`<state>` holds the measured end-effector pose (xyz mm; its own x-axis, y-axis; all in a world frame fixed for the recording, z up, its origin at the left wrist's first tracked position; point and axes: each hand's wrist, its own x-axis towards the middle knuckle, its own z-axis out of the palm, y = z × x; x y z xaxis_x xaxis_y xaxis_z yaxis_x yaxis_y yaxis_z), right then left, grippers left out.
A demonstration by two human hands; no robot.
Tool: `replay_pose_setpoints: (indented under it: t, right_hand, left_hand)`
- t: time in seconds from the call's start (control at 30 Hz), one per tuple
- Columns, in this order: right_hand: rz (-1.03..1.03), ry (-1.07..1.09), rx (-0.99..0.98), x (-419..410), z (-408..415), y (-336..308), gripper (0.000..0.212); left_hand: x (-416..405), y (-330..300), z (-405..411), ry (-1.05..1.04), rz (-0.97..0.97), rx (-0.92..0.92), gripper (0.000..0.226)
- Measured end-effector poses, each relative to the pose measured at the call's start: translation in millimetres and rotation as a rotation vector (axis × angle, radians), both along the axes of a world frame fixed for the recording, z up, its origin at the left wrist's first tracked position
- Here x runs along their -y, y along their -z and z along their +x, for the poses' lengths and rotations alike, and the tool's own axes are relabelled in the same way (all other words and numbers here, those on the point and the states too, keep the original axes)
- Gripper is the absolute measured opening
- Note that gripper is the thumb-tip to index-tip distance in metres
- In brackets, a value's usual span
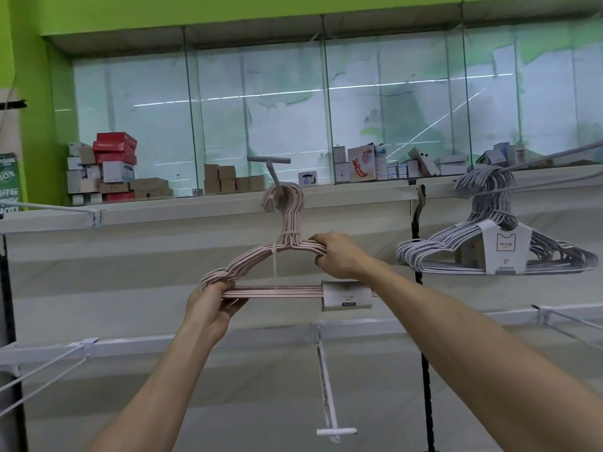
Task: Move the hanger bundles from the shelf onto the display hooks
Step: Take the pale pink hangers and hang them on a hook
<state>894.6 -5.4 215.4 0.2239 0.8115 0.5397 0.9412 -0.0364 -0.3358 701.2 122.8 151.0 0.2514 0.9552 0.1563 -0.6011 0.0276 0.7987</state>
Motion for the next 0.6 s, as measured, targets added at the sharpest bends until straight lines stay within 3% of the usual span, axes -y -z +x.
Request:
replay_pose_setpoints:
  t: [0.1,0.2,0.33,0.5,0.6]
  right_hand:
    - [0.003,0.022,0.012,-4.1,2.6,4.1,0.035]
    - [-0.002,0.046,0.012,-4.4,5.6,4.1,0.033]
    - [0.031,0.097,0.029,2.7,4.9,1.7,0.028]
    - [0.09,0.18,0.194,29.9,-12.4,4.4,0.051]
    - [0.174,0.154,0.186,59.1,-25.9,10.8,0.044]
  left_hand:
    - [-3.5,7.4,3.0,0.009,0.017,-0.034,0.02]
    - [-8.7,16.0,-2.8,-0.113,0.138,-0.263,0.014]
    - [-4.8,15.4,-22.5,-0.399,0.499,-0.667,0.057]
    - [15.3,2.1,-44.2,-0.51,0.805,-0.735,0.03]
    - [42.2,1.5,-51.1,-0.469,0.918,-0.668,0.015]
